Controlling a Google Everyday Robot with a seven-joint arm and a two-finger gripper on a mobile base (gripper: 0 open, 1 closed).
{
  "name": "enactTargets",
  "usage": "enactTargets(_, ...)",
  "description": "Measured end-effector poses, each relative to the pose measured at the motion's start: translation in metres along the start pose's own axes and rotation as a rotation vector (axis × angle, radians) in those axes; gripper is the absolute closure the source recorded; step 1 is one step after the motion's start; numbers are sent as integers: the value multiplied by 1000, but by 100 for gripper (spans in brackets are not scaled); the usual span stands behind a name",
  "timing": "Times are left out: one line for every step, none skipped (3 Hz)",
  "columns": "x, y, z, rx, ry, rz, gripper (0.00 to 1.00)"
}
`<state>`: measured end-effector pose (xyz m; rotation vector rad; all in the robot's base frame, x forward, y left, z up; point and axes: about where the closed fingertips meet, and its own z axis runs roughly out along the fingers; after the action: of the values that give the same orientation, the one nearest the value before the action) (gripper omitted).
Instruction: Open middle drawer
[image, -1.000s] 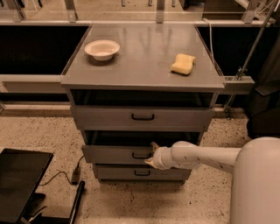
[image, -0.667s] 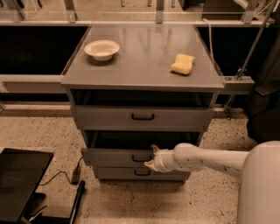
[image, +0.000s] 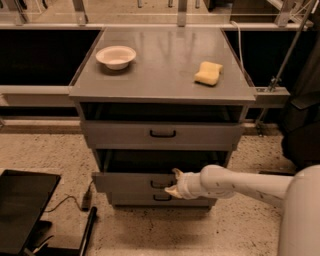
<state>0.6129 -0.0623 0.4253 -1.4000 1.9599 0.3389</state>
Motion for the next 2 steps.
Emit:
enactTargets(-3, 0, -3, 0, 0, 0, 100)
enactTargets(4, 22, -13, -36, -27, 44, 100)
